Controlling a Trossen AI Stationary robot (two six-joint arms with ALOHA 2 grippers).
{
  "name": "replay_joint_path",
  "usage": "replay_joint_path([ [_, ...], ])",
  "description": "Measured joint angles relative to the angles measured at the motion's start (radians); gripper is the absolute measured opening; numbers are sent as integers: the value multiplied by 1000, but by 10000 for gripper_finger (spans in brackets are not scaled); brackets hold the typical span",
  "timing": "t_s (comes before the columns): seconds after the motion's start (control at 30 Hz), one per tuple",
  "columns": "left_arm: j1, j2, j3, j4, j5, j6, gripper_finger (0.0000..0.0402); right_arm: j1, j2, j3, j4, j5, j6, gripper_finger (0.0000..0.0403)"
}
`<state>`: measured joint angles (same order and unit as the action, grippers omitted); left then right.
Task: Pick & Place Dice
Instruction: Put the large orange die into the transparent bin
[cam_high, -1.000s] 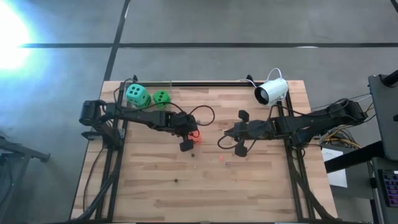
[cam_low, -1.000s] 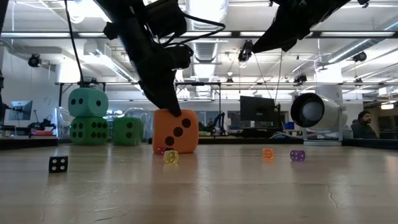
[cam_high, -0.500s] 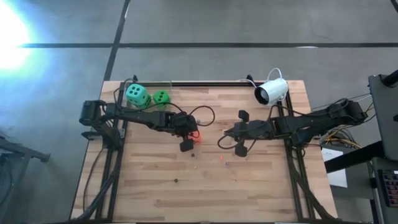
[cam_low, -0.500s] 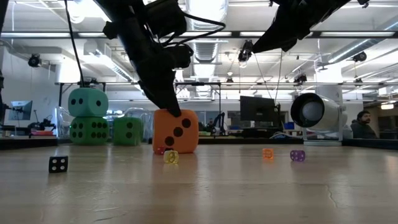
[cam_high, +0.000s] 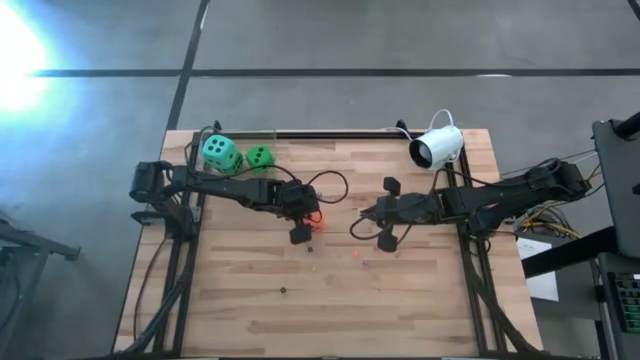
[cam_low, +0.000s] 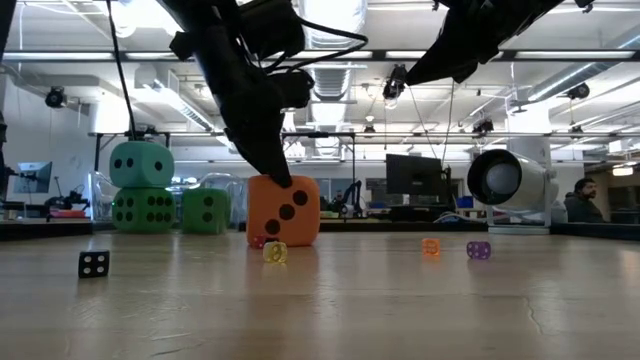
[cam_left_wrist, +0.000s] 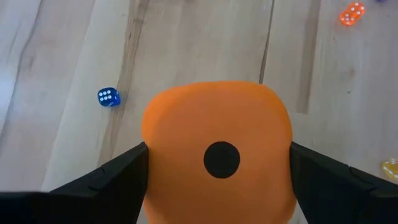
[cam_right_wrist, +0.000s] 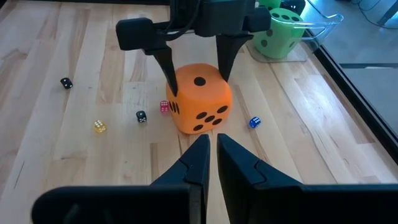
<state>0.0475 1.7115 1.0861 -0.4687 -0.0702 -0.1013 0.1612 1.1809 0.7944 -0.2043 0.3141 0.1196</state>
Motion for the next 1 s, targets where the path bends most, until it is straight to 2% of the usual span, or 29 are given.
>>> replay_joint_path([
  [0.57,-1,-59,12,-41,-6,-1,337,0,0,0,0,0,0,27],
  [0.87,0,-158,13,-66,-20,-3,338,0,0,0,1,0,0,27],
  [1.0,0,-212,14,-83,-64,-4,339,0,0,0,1,0,0,27],
])
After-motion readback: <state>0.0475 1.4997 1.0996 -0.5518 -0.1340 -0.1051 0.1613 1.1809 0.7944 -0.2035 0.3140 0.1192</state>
